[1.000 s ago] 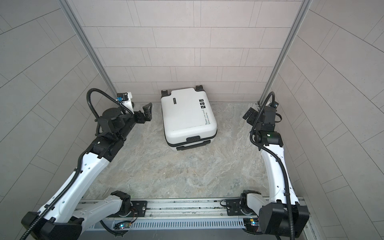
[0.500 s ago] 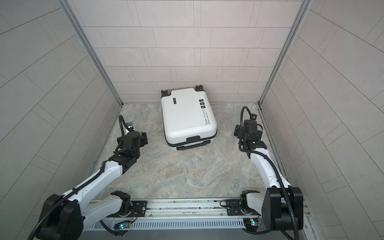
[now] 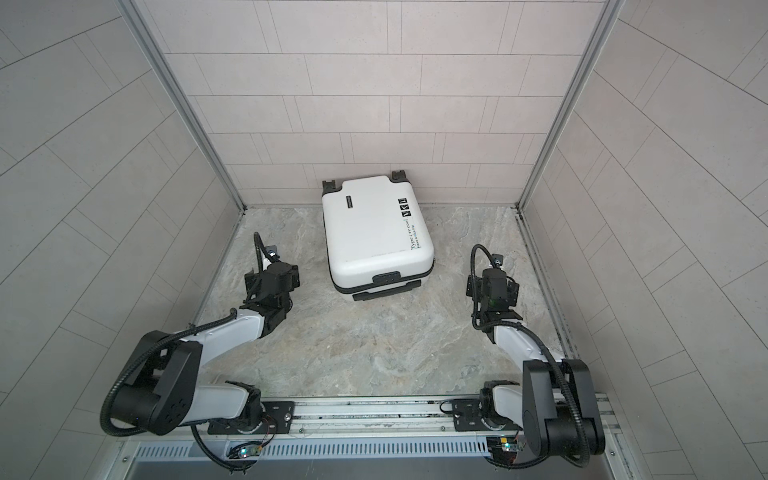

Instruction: Pack the luggage

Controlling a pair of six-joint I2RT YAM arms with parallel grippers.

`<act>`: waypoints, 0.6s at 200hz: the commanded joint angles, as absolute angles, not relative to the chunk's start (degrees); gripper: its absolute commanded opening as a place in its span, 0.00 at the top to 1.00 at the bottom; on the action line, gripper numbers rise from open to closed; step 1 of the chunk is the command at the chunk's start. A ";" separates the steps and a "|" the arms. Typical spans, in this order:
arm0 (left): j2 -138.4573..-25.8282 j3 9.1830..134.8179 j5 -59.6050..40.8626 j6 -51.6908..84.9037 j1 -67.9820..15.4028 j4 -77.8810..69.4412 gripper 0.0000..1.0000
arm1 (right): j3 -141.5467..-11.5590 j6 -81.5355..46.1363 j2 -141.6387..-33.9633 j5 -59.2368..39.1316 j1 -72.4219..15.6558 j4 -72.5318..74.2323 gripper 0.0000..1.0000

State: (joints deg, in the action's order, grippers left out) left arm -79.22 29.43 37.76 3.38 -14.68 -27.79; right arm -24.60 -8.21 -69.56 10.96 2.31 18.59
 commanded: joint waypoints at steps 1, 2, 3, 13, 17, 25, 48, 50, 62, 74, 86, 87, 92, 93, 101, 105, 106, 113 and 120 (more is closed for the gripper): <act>-81.58 27.78 38.31 -0.02 -13.25 -37.11 0.00 | -25.11 -6.68 -71.54 9.23 2.21 25.41 0.00; -81.75 27.73 38.23 -0.10 -13.17 -37.50 0.00 | -25.12 -6.68 -71.63 9.14 2.25 25.54 0.00; -81.83 27.62 38.14 -0.14 -13.09 -37.86 0.00 | -25.13 -6.68 -71.76 9.10 2.27 25.69 0.00; -82.80 26.23 37.20 -0.67 -12.41 -41.47 0.00 | -25.09 -6.68 -72.72 8.39 2.23 27.16 0.00; -83.19 25.69 36.60 -0.81 -12.17 -42.89 0.00 | -25.07 -6.76 -73.20 8.10 2.28 27.94 0.00; -83.74 24.67 34.86 -1.01 -11.56 -45.34 0.00 | -24.74 -6.75 -73.94 7.60 2.21 29.37 0.00; -85.18 21.75 32.90 -1.06 -10.79 -51.97 0.00 | -23.25 -7.45 -76.05 6.24 2.18 34.32 0.00; -85.46 21.37 32.77 -1.17 -10.74 -52.83 0.00 | -23.17 -7.47 -76.30 6.18 2.19 34.86 0.00; -87.19 18.83 31.87 -1.09 -10.78 -58.90 0.00 | -22.60 -7.28 -77.76 5.51 2.01 37.58 0.00; -89.97 15.93 31.27 -1.67 -10.77 -67.27 0.00 | -22.72 -6.56 -79.70 5.02 1.69 39.42 0.00; -93.77 13.29 30.18 -2.84 -11.01 -75.63 0.03 | -22.90 -5.78 -81.88 4.29 1.57 41.05 0.00; -93.91 13.19 29.94 -2.96 -11.04 -76.05 0.03 | -22.92 -5.75 -82.11 4.21 1.53 41.18 0.00; -94.56 12.97 29.31 -3.64 -11.30 -76.60 0.05 | -22.93 -5.52 -83.04 4.21 1.32 42.07 0.00; -94.52 12.99 29.29 -3.84 -11.32 -76.49 0.05 | -22.93 -5.40 -83.18 4.21 1.28 42.22 0.00; -94.20 13.43 27.80 -4.70 -11.43 -75.47 0.04 | -23.08 -4.68 -84.54 4.28 0.64 42.91 0.00; -94.29 13.45 27.48 -4.83 -11.43 -75.72 0.04 | -23.24 -4.14 -85.25 4.34 0.27 43.18 0.00; -94.39 13.45 27.49 -4.83 -11.43 -75.83 0.04 | -23.27 -3.96 -85.43 4.37 0.13 43.26 0.00; -94.54 13.36 27.58 -4.83 -11.43 -76.13 0.03 | -23.66 -1.93 -86.64 3.98 -0.71 43.86 0.00; -94.55 13.44 27.65 -4.83 -11.43 -76.03 0.03 | -24.31 -1.43 -86.61 5.15 -1.79 42.29 0.00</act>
State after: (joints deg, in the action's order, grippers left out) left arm -94.72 13.26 29.58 -2.57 -11.16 -66.52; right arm -23.29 -5.67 -85.06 5.08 0.60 39.62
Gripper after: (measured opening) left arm 0.966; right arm 0.999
